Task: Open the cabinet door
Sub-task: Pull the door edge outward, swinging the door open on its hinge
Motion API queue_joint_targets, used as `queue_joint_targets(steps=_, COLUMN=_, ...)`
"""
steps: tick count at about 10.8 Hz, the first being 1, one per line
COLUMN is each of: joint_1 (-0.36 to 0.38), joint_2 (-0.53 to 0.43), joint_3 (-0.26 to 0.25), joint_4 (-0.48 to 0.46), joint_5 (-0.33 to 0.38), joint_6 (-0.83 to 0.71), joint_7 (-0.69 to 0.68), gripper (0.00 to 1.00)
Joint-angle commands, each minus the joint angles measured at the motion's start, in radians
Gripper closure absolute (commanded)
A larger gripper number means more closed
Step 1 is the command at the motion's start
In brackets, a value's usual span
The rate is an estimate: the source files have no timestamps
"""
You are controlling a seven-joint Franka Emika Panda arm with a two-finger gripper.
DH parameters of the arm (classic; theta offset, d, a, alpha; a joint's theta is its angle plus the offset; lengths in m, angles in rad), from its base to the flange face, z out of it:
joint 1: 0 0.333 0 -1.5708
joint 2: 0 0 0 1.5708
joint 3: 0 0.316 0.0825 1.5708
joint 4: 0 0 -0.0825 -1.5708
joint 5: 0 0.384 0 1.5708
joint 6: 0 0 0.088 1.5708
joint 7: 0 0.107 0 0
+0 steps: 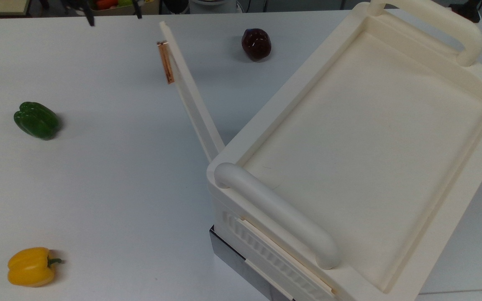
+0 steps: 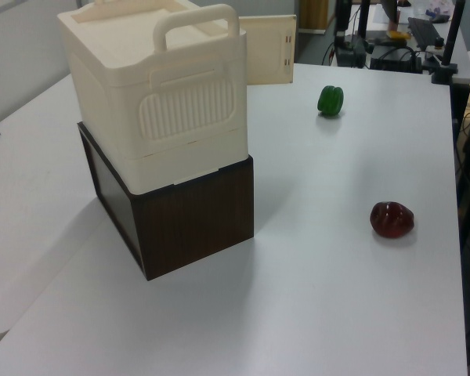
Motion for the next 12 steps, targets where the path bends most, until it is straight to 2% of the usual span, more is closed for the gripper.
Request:
queue_joint_targets(steps=1, joint_1=-0.088, joint_2=-0.07, joint_3=0.086, joint_4=-0.034, joint_5=-0.017, joint_6=-0.064, joint_7=0.21, gripper=0.0)
queue_joint_targets(steps=3, joint_1=-0.077, joint_2=-0.066, joint_3=0.088, joint_4=-0.031, joint_5=-0.017, joint_6=-0.08, joint_7=0.345, gripper=0.0)
queue_joint_targets(steps=4, joint_1=-0.074, joint_2=-0.073, joint_3=0.086, joint_4=-0.034, joint_5=-0.017, joint_6=-0.083, joint_7=0.364, gripper=0.0)
queue_joint_targets(steps=6, joint_1=-0.054, joint_2=-0.067, joint_3=0.079, joint_4=-0.03, joint_5=-0.027, joint_6=-0.089, joint_7=0.338, gripper=0.0)
queue_joint_targets(steps=8, joint_1=-0.026, joint_2=-0.053, joint_3=0.079, joint_4=-0.031, joint_5=-0.07, joint_6=-0.093, joint_7=0.345, gripper=0.0)
queue_joint_targets(steps=12, joint_1=-0.022, joint_2=-0.044, joint_3=0.088, joint_4=-0.033, joint_5=-0.071, joint_6=-0.097, joint_7=0.35, gripper=0.0)
